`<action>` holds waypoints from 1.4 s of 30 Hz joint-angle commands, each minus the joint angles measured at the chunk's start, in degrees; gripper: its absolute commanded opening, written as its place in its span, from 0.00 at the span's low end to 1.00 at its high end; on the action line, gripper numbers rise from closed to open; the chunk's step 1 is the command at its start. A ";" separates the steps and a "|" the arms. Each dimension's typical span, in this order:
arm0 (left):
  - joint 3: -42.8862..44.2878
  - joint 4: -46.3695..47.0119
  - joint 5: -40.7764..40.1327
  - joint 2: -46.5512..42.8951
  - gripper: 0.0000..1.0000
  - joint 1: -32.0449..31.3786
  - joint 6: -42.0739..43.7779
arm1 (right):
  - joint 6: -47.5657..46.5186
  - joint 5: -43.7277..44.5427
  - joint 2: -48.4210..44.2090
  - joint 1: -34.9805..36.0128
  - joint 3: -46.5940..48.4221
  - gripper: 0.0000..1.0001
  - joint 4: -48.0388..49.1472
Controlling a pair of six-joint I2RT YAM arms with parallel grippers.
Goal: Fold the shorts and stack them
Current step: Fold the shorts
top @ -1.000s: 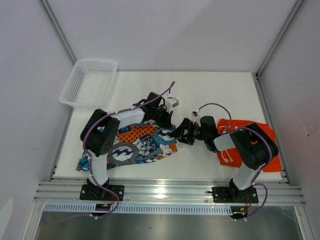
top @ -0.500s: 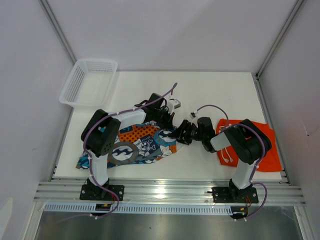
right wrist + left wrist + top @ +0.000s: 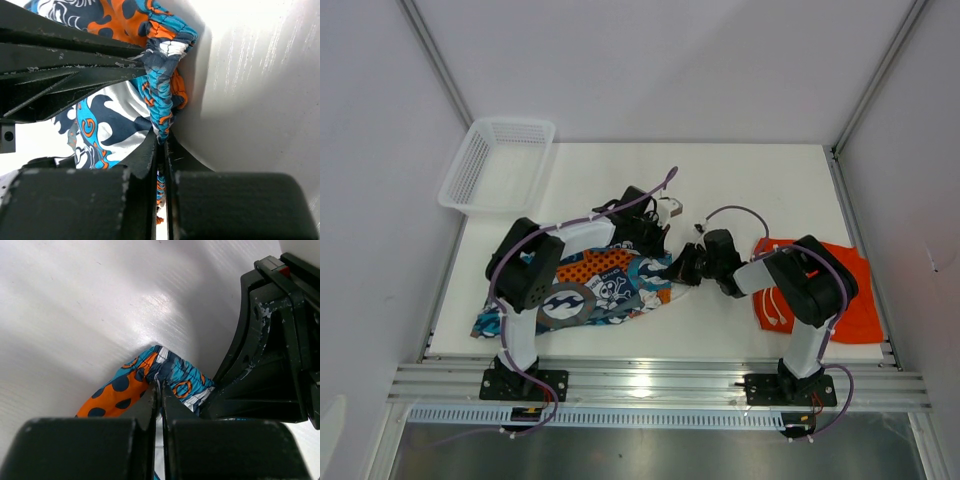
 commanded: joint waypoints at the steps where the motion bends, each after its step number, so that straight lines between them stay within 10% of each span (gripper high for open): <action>1: 1.68 1.17 -2.23 -0.64 0.01 -0.62 -0.63 | -6.46 7.77 0.01 1.09 0.57 0.00 -14.99; 6: 5.09 -1.98 -9.34 -5.91 0.42 -0.35 -4.24 | -9.01 11.55 -4.47 0.04 3.39 0.00 -23.00; 14: 3.36 -3.84 -16.90 -16.54 0.67 -1.66 -10.48 | -11.39 9.72 -4.57 -3.56 11.38 0.00 -38.21; 28: -17.03 5.30 -41.17 -26.83 0.66 -27.67 -6.18 | -13.24 0.75 -3.15 -7.17 26.42 0.00 -56.23; 42: -22.23 12.68 -45.22 -23.41 0.66 -32.34 -6.18 | -11.83 -3.38 -2.55 -7.87 27.03 0.00 -55.71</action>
